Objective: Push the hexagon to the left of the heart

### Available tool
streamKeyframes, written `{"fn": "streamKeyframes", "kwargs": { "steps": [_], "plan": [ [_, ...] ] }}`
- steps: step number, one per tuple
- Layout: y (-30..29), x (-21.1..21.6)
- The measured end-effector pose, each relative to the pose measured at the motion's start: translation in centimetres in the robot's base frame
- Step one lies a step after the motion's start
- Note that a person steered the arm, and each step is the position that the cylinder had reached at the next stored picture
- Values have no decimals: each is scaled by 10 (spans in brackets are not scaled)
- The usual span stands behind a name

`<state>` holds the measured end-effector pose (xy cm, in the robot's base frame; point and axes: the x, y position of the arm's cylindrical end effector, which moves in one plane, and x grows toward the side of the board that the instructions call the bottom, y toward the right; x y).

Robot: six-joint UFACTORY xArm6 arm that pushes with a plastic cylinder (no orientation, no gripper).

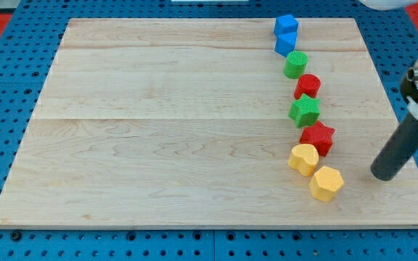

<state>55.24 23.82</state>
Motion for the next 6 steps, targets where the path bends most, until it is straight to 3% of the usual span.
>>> {"fn": "streamKeyframes", "kwargs": {
  "steps": [2, 4, 5, 6],
  "plan": [
    [-79, 20],
    [-222, 10],
    [-229, 12],
    [-131, 13]
  ]
}}
